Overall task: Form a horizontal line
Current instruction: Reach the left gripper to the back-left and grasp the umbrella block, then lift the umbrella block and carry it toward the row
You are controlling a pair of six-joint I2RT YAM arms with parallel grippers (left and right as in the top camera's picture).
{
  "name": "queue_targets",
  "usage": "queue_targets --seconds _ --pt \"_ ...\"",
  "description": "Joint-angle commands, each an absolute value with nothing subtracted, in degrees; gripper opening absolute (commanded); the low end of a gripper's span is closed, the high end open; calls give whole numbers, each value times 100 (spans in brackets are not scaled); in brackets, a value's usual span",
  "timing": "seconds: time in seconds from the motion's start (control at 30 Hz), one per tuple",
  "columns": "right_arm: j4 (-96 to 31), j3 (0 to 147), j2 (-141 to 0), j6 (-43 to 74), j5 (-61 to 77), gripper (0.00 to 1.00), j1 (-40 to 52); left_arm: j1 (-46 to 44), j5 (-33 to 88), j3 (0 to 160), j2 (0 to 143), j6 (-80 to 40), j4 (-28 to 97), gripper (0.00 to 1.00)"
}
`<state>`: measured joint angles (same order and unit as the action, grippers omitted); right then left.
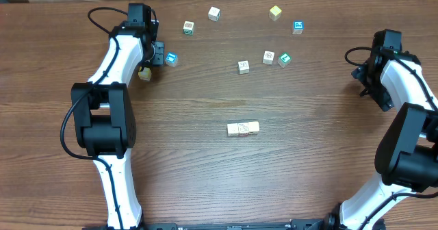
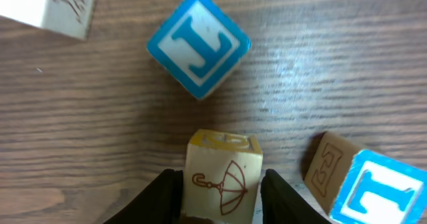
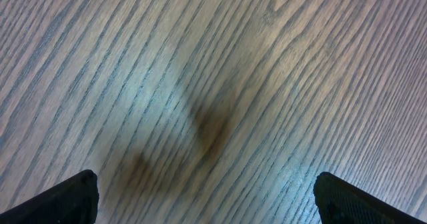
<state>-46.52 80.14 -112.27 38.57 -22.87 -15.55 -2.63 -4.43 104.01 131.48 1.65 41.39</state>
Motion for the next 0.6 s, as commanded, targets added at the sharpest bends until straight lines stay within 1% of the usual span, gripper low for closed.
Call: queue_targets --seconds 0.0,0.1,0.17,0.3,0.4,0.5,0.57 --pt "-4639 8130 -11308 3850 -2349 100 -1551 -303 -349 10289 13190 91 4049 36" --pt "-4637 8128 -11308 3850 -2349 100 -1551 -303 -351 10291 13190 89 3933 36" --pt "-4637 8130 -11308 3850 -2349 100 -1551 -303 -355 10291 13190 91 3883 41" --pt "-4637 8130 -11308 3850 -2349 100 -1551 -303 -355 10291 13190 91 3778 42" --pt "-4639 8128 -11308 3850 -2349 100 -1551 -301 -355 10291 13190 89 3708 36" --pt "-4637 8130 -11308 3850 -2349 100 -1551 -303 -355 10291 13190 91 3677 33" --pt "-4639 8130 -11308 3850 -2349 100 -1551 -303 -355 10291 13190 89 3680 27"
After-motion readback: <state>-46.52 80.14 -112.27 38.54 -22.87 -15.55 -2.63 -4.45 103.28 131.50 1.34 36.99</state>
